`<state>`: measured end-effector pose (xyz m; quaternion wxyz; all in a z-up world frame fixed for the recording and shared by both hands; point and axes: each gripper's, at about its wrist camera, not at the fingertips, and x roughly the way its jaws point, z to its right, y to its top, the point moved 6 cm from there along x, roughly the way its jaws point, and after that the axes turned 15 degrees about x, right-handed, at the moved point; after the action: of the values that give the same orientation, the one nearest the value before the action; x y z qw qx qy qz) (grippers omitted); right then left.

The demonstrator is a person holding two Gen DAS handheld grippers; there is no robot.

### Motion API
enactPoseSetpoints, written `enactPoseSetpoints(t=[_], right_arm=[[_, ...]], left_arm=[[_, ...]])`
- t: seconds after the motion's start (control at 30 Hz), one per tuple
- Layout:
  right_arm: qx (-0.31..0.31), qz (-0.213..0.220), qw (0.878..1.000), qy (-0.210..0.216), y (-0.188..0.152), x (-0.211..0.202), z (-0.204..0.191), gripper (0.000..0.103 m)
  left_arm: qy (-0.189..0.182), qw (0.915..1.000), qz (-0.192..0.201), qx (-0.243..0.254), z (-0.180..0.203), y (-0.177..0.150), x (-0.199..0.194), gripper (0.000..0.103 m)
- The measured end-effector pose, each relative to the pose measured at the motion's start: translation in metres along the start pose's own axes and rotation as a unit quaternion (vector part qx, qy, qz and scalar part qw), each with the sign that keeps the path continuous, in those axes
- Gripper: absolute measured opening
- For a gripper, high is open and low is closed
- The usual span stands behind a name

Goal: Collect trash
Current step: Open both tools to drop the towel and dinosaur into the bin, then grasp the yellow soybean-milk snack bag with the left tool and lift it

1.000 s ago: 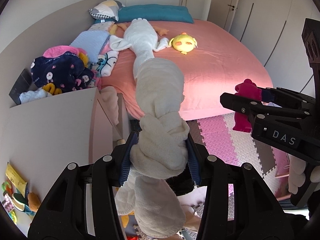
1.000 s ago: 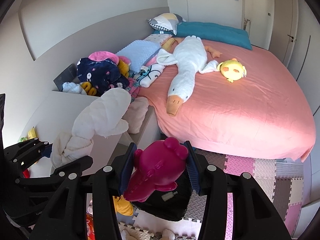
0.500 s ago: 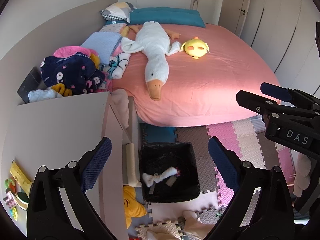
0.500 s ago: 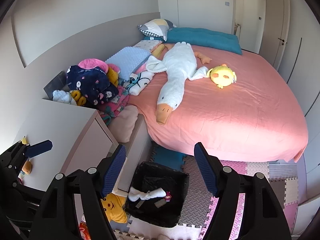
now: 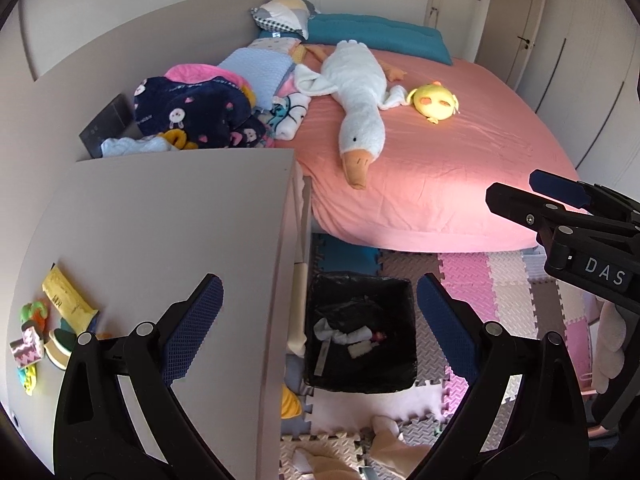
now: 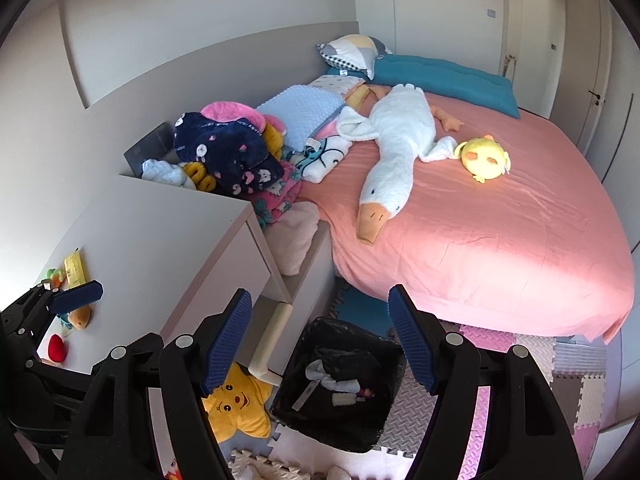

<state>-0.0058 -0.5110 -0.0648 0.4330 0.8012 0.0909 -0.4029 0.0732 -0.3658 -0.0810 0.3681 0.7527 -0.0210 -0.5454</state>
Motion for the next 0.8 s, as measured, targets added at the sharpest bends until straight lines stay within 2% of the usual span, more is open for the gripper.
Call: enactPoseSetpoints(t=[0.43,0.8], right_arm=[[-0.053,-0.024,0.997,0.049,-0.036,0.0,-0.077,0.071],[-0.095,-0.049,0.991,0.083,-0.07,0.005,-0.145,0.071]], left_arm=[[0.051,0.9974,-0.005,-0.051,-0.055,-0.062,-0.039,0.094],[0.091,0.992,-0.016,-0.086,-0.103,-0.119,-0.072,0.094]])
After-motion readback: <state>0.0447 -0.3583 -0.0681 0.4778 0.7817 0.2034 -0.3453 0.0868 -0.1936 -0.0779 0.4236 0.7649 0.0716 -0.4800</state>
